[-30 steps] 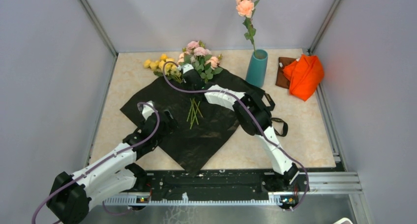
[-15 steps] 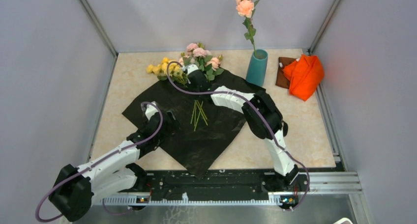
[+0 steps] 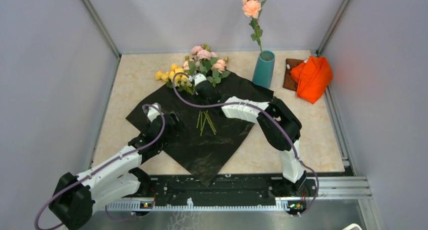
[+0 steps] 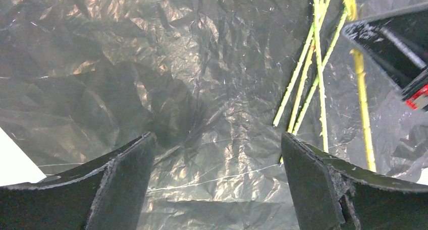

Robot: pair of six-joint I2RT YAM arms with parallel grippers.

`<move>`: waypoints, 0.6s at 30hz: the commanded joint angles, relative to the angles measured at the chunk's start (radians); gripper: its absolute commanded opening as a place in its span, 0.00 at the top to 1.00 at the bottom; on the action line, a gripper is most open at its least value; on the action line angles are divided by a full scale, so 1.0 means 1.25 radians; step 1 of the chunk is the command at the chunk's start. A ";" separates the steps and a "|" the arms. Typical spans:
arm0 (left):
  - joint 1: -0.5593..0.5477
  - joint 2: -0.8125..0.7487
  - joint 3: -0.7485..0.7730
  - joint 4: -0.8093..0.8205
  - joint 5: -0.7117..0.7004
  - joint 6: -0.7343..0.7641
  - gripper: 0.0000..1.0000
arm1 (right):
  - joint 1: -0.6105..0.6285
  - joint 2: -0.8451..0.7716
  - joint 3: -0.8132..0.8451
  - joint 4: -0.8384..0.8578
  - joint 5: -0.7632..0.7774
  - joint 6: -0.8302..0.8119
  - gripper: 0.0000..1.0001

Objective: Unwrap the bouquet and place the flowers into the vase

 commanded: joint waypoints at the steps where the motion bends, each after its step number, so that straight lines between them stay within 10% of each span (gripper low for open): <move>1: 0.003 0.011 -0.007 0.040 -0.007 0.010 0.01 | 0.021 -0.049 -0.028 0.049 0.029 0.006 1.00; 18: 0.003 0.055 -0.022 0.112 0.019 0.032 0.01 | 0.087 -0.142 -0.180 0.090 0.054 0.052 1.00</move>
